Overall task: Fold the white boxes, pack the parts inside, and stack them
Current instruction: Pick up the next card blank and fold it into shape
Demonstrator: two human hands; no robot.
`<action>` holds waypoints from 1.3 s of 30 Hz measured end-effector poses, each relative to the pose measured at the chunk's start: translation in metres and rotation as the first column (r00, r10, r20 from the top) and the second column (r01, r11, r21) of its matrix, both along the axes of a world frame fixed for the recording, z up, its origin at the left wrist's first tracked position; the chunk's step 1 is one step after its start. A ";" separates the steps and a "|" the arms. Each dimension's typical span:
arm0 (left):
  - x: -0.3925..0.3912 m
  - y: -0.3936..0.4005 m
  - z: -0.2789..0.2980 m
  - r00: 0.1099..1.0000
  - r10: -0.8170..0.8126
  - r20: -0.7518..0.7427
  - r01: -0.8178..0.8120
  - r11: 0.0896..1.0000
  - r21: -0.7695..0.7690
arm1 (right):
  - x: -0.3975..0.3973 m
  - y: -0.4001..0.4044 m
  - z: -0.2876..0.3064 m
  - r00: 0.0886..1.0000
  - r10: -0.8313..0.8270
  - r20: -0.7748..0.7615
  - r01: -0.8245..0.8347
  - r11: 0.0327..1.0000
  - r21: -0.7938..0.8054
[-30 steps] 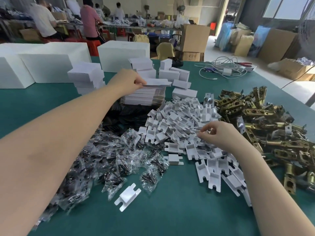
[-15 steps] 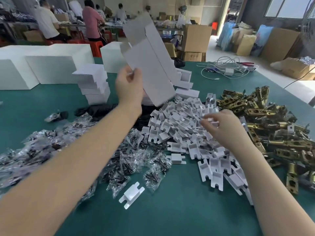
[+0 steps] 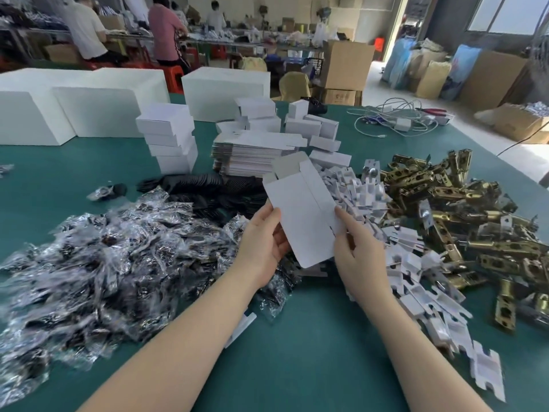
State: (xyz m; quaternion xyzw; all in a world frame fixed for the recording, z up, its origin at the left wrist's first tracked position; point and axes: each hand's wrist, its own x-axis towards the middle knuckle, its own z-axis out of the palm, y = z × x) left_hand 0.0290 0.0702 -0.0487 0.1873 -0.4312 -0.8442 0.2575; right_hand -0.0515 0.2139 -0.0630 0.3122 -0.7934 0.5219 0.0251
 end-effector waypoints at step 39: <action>-0.004 -0.008 -0.009 0.930 -0.334 -0.153 0.364 0.891 0.272 | 0.036 -0.014 0.003 0.988 0.054 -0.147 -0.014 0.966 0.258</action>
